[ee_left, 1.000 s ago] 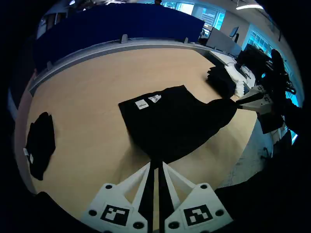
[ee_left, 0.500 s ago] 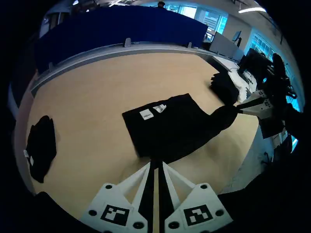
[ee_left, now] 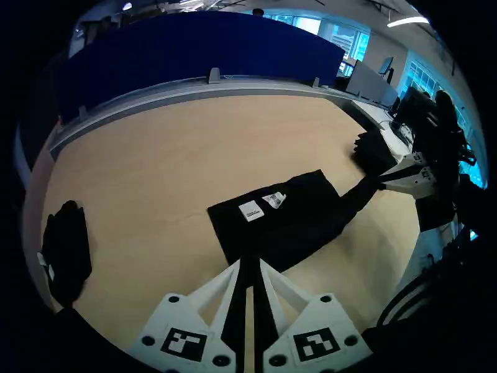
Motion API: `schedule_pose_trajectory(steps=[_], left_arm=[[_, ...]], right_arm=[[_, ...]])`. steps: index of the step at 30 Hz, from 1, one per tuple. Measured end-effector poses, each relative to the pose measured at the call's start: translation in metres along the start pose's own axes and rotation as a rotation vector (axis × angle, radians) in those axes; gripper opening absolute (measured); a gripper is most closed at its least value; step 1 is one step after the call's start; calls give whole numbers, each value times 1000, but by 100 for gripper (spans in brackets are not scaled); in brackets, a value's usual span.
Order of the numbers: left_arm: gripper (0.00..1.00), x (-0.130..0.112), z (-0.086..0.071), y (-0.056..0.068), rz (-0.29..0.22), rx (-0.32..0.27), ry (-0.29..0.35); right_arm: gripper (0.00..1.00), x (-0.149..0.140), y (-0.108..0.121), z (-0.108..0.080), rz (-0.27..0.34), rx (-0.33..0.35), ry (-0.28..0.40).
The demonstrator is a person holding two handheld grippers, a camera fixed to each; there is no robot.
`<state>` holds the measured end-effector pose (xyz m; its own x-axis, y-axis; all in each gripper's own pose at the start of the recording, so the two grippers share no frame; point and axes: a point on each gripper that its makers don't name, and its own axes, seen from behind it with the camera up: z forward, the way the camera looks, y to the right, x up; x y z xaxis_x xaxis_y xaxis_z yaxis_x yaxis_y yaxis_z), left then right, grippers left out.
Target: Fold towel
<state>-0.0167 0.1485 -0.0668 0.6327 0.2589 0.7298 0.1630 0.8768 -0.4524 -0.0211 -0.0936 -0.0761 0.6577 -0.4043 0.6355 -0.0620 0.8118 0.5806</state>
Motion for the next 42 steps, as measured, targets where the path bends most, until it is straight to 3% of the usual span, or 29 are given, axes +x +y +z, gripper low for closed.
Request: schedule_pose_trajectory(steps=[18, 33, 42], left_arm=[[7, -5, 55, -15, 7, 11, -36], [6, -3, 88, -34, -47, 7, -40], [9, -5, 103, -45, -35, 48, -55]], right_arm=[[12, -17, 23, 50, 84, -25, -55], [12, -18, 36, 83, 127, -61, -71], [21, -11, 50, 98, 143, -103, -73]])
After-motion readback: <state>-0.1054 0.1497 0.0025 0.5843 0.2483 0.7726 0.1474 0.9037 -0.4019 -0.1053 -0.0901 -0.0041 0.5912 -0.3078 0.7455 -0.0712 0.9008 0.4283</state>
